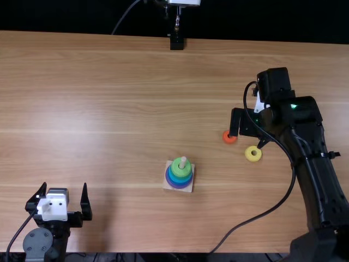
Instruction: Build the Hanoi tower: stack the rings onto the peg from bottom to top in this color order: purple, dark blue, light blue, dark green, light green, yellow, orange.
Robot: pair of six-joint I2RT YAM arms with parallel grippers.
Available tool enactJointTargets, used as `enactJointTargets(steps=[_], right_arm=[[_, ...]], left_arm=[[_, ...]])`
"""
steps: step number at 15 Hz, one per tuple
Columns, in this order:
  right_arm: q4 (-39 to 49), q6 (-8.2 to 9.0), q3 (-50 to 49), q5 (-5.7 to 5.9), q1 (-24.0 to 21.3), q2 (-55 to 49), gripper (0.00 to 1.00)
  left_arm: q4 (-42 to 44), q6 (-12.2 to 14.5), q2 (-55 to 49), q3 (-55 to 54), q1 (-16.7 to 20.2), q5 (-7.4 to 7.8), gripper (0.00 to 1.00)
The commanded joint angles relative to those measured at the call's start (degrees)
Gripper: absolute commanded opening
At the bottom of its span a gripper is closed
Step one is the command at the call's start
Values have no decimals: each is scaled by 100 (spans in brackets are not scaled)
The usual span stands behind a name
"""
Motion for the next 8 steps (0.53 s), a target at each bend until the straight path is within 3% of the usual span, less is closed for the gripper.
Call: enactJointTargets(steps=[1, 3, 7, 8], right_arm=[[347, -311, -354, -36, -221, -7, 100], [811, -353, -855, -15, -344, -16, 100], [874, -944, -1426, 27, -353, 19, 100], [863, -986, -1418, 27, -353, 46, 100]], left_arm=[[-379, 15, -62, -611, 74, -8, 100], [-379, 15, -62, -611, 74, -8, 100], [-379, 15, -62, -611, 74, -8, 100], [-379, 15, -62, -611, 65, -8, 100]])
